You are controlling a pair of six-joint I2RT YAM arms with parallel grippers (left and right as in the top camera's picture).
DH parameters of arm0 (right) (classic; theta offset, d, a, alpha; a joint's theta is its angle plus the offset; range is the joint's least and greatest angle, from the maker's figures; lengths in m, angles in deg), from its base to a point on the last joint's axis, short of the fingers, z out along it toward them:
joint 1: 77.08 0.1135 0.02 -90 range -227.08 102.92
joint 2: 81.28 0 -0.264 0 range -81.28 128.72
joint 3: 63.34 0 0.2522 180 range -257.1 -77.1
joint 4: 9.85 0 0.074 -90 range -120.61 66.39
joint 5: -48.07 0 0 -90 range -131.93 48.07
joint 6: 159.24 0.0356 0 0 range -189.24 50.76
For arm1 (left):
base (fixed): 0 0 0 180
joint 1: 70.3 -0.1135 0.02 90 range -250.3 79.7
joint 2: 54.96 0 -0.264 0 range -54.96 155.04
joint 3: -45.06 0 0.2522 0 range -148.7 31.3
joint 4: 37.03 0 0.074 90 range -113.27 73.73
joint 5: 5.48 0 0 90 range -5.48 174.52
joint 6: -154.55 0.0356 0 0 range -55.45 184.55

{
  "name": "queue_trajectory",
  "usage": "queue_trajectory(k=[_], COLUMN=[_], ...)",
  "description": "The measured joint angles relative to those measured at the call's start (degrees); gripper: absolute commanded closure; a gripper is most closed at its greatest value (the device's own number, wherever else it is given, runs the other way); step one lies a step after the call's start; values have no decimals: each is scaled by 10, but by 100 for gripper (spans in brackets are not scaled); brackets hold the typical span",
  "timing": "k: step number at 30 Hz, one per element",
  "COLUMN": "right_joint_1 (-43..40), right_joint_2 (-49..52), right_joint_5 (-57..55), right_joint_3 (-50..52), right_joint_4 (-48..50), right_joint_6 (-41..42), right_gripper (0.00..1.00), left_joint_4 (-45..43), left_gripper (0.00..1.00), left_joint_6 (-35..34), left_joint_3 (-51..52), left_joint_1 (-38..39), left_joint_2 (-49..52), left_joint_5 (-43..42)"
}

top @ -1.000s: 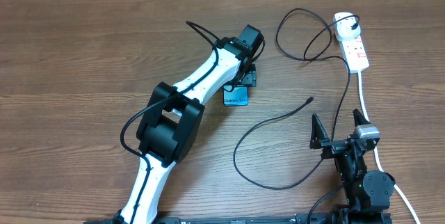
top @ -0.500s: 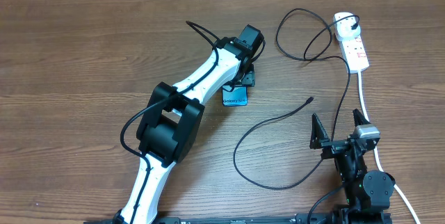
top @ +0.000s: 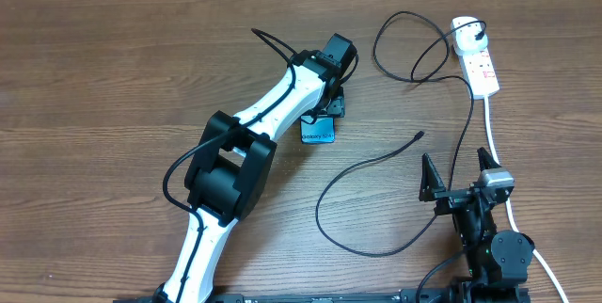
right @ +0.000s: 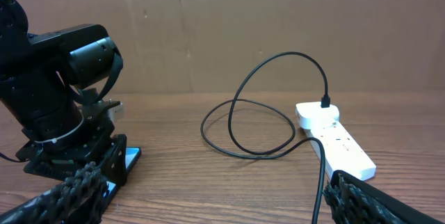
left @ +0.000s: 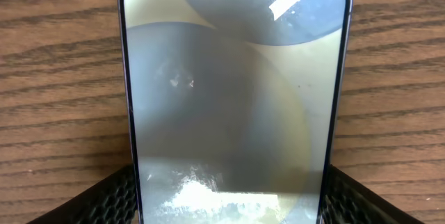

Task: Plug charger to phone and switch on socket
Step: 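Close the left gripper on the phone's bottom edge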

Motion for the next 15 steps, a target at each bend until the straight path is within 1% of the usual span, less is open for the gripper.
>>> queue_trajectory(k=[10,15], right_joint_1=[0,0], right_joint_2=[0,0], right_joint_5=[0,0], right_joint_3=[0,0], right_joint_4=[0,0], right_joint_6=[0,0], right_gripper=[0,0], left_joint_4=[3,16], left_gripper=[30,31], left_joint_6=[4,4], left_joint_3=[0,-2], left_joint_1=[0,0], left_joint_2=[-1,-1], left_joint_5=[-6,-12])
